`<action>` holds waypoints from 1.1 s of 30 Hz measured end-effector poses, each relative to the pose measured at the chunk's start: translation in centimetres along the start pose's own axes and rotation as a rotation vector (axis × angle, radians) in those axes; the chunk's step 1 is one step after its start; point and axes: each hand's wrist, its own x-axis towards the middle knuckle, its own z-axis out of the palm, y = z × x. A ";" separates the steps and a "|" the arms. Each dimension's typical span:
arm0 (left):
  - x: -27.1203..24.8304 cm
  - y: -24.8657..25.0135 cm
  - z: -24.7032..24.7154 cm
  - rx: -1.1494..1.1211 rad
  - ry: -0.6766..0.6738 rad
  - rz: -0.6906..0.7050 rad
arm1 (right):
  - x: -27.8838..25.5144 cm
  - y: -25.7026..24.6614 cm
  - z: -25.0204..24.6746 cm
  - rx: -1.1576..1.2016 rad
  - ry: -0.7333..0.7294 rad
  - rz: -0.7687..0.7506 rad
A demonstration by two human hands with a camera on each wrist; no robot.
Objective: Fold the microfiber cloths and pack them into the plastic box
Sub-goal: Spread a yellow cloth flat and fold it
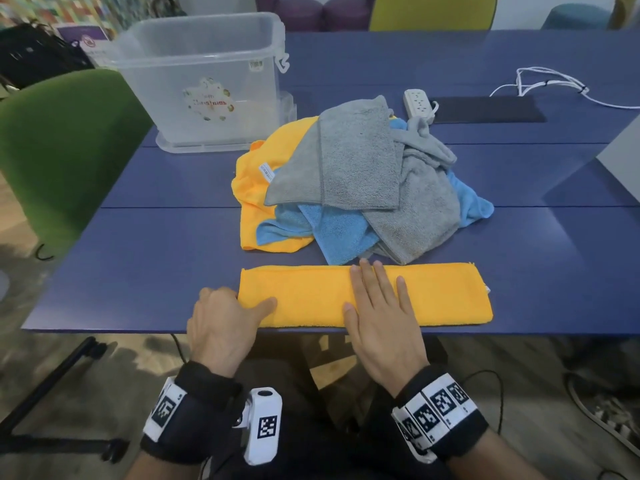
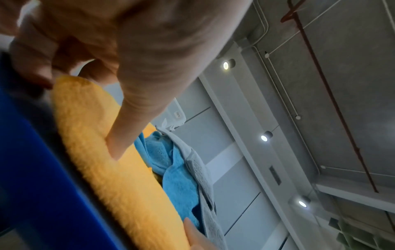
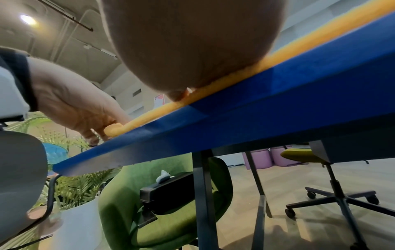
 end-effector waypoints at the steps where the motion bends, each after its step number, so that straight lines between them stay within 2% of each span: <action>1: 0.1 0.1 -0.3 -0.015 -0.010 -0.006 | 0.1 -0.4 0.0 0.004 0.004 -0.014; 5: 0.4 0.6 -1.1 -0.121 -0.075 -0.028 | 0.5 -1.8 0.8 0.026 0.005 -0.094; 15: 1.0 0.4 -3.4 -0.606 -0.290 -0.120 | 0.5 -1.8 1.3 0.015 0.015 -0.072; 25: 1.8 -0.9 -3.8 -0.588 -0.428 -0.167 | 0.4 -1.8 0.9 0.012 -0.012 -0.066; 29: 1.1 0.0 -3.9 -0.741 -0.351 -0.052 | 0.5 -1.9 1.0 0.005 -0.015 -0.071; 33: 0.1 1.8 -3.8 -0.830 -0.209 0.159 | 0.6 -1.9 1.0 0.002 -0.002 -0.072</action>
